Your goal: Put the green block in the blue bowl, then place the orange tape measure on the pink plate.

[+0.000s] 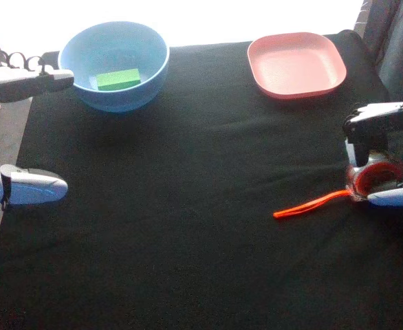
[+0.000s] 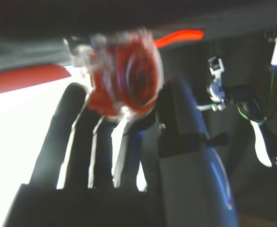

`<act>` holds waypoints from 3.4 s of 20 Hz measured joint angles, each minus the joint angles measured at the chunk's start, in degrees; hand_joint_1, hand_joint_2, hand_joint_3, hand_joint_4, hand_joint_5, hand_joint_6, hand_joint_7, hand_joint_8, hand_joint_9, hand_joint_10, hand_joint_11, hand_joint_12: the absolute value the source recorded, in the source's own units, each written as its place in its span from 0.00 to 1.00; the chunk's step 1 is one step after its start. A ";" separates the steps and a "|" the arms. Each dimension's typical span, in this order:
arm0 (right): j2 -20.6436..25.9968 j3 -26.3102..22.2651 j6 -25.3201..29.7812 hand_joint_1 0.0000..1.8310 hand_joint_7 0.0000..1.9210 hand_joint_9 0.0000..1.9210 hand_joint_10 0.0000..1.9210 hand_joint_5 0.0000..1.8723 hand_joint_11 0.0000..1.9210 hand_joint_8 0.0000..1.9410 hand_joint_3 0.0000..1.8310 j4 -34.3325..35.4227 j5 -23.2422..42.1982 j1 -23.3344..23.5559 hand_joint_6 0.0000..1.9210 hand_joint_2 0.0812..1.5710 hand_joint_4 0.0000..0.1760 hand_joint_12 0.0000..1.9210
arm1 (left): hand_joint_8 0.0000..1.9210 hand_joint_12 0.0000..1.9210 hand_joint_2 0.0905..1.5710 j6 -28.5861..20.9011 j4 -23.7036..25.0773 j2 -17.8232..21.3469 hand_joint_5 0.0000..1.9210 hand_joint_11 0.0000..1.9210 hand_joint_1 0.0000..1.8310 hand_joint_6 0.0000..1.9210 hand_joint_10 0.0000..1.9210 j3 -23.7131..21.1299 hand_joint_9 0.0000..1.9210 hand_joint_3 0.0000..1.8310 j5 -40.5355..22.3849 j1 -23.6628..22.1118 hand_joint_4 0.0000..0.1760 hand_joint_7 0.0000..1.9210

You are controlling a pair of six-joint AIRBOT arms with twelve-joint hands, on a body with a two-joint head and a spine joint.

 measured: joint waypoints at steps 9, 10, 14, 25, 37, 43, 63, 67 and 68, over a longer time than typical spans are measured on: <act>0.02 0.07 0.17 0.75 0.48 0.49 0.65 0.47 0.45 0.57 0.00 -0.02 0.42 0.85 0.54 0.70 0.00 0.72 | 0.00 0.49 0.51 -0.20 0.00 0.00 0.24 0.00 0.38 0.00 0.00 0.00 0.14 0.00 0.04 0.35 0.51 0.18; 0.07 0.04 0.17 0.75 0.49 0.50 0.65 0.50 0.47 0.55 0.00 -1.42 0.33 1.66 0.51 0.70 0.00 0.73 | 0.00 0.50 0.51 -0.20 -0.07 0.00 0.25 0.00 0.38 0.00 0.00 0.00 0.15 0.00 0.09 0.42 0.57 0.18; 1.05 -1.40 -0.09 0.70 0.45 0.46 0.77 0.58 0.45 0.71 0.00 -4.81 1.33 4.11 0.30 0.70 0.00 0.87 | 0.00 0.49 0.50 -0.22 -0.50 0.00 0.26 0.00 0.38 0.01 0.01 0.00 0.15 0.00 0.13 1.07 0.50 0.19; -4.48 9.88 -4.96 0.82 0.51 0.56 0.48 0.51 0.44 0.56 0.00 1.40 3.67 22.34 0.49 0.67 0.00 0.70 | 0.00 0.32 0.53 -0.85 -0.92 -0.20 0.27 0.00 0.44 0.00 0.01 0.00 0.13 0.00 -0.68 1.79 0.18 0.18; -22.86 32.68 1.07 0.83 0.55 0.70 0.22 0.56 0.52 0.43 0.00 -26.25 -31.12 34.97 0.37 0.62 0.00 0.61 | 0.00 0.30 0.54 -1.55 0.59 -2.12 0.27 0.00 0.44 0.00 0.00 1.70 0.13 0.00 0.42 0.50 0.00 0.18; -24.37 33.27 1.90 0.64 0.32 0.30 0.14 0.37 0.13 0.05 0.00 -30.34 -33.42 35.74 0.00 0.55 0.00 0.60 | 0.00 0.34 0.53 -1.97 1.31 -2.58 0.28 0.00 0.46 0.00 0.00 2.16 0.14 0.00 1.27 -0.33 0.00 0.20; 4.00 -3.39 -5.53 0.50 0.11 0.07 0.01 0.12 0.01 0.00 0.00 15.72 18.82 8.31 0.01 0.55 0.61 0.01 | 0.00 0.58 0.63 -2.32 -3.45 -0.50 0.07 0.00 0.21 0.00 0.00 -4.13 0.14 0.01 -17.94 9.11 0.42 0.10; 1.33 -6.80 -5.88 0.51 0.12 0.07 0.00 0.17 0.00 0.00 0.01 29.57 32.63 -0.31 0.01 0.56 0.46 0.00 | 0.00 0.43 0.66 -2.32 -6.71 -3.02 0.06 0.00 0.15 0.00 0.00 -4.48 0.11 0.01 -24.52 10.10 0.36 0.08; 1.07 -7.61 -5.90 0.49 0.10 0.06 0.00 0.14 0.02 0.00 0.01 30.03 33.77 -0.90 0.00 0.59 0.39 0.01 | 0.00 0.44 0.67 -2.32 -6.32 -3.58 0.05 0.00 0.14 0.00 0.00 -4.55 0.11 0.00 -24.90 10.12 0.32 0.07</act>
